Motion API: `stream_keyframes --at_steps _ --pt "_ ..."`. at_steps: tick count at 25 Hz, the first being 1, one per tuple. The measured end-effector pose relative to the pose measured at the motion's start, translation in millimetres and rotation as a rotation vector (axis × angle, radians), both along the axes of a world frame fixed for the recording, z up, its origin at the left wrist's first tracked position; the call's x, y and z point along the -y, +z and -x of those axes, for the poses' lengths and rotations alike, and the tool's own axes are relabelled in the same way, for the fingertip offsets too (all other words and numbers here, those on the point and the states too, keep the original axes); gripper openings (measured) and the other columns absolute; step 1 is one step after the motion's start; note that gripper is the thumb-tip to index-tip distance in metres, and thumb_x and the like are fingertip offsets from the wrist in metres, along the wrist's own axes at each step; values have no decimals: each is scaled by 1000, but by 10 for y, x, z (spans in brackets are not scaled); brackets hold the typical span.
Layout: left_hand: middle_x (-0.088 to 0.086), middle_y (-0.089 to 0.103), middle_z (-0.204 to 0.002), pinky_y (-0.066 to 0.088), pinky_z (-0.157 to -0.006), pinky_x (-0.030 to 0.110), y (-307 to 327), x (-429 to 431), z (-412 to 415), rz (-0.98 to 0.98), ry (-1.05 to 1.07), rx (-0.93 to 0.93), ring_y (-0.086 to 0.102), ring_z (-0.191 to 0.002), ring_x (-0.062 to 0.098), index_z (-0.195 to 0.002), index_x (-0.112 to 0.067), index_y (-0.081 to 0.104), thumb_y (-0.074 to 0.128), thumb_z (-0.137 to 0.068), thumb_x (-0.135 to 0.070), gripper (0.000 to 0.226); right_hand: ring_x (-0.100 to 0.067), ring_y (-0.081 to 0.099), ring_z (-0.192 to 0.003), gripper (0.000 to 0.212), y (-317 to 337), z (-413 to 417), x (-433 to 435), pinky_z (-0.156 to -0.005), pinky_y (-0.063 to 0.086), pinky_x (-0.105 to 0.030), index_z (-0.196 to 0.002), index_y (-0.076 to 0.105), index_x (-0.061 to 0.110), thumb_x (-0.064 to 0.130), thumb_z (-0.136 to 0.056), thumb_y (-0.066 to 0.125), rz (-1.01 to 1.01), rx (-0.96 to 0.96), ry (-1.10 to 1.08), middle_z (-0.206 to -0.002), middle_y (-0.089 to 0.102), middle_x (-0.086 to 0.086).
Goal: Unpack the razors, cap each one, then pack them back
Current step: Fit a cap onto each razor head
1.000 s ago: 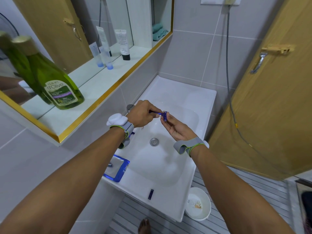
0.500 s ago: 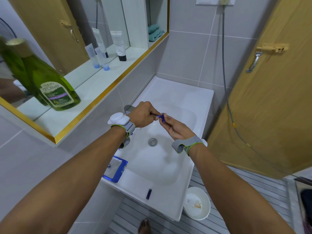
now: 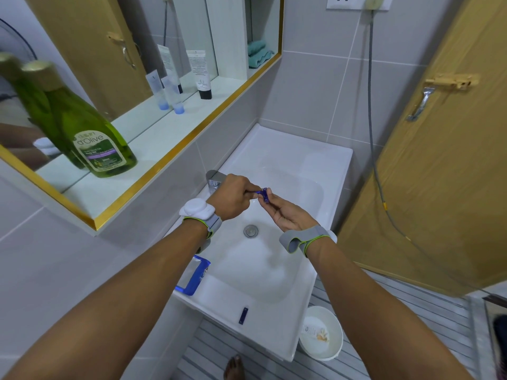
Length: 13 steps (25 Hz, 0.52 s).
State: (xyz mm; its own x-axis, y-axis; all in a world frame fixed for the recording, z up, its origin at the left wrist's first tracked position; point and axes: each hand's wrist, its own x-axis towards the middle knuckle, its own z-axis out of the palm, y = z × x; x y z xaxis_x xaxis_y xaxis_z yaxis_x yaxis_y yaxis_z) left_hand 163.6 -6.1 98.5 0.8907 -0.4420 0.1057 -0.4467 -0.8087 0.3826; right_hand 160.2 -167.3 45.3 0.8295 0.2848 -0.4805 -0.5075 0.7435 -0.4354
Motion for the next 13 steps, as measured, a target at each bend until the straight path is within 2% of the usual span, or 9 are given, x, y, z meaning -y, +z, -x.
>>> stream_keyframes --at_steps 3,6,9,11,13 --pt "18 68 -79 49 -67 35 15 -78 -15 51 54 -46 60 -73 32 -103 -11 77 60 -94 -12 19 -16 74 -72 16 16 -35 -38 -79 59 -27 -93 64 -2 13 -93 58 37 21 60 -90 71 -13" --pt "8 73 -90 48 -70 30 -37 -242 -4 148 145 -104 62 -79 22 -104 -13 77 64 -92 -14 18 -21 72 -88 27 -36 -76 -120 -86 58 -30 -103 63 4 28 -91 62 180 56 191 -97 72 -8" --pt "4 74 -91 48 -71 25 -167 -499 58 287 343 -132 64 -80 19 -104 -13 78 67 -90 -17 18 -24 66 -98 23 -230 -129 -202 -90 54 -35 -98 61 9 31 -91 62 396 20 255 -109 67 -8" --pt "5 75 -91 51 -78 24 -370 -759 71 329 517 -194 66 -80 19 -102 -14 78 67 -88 -16 18 -20 66 -90 17 -416 -162 -302 -86 55 -33 -92 61 11 28 -92 60 597 2 295 -109 65 -6" --pt "11 76 -93 49 -79 23 -668 -1053 47 282 657 -249 68 -84 23 -99 -10 78 63 -86 -11 19 -16 65 -77 17 -590 -219 -462 -80 55 -31 -91 62 10 27 -92 62 720 -23 297 -101 65 -6"
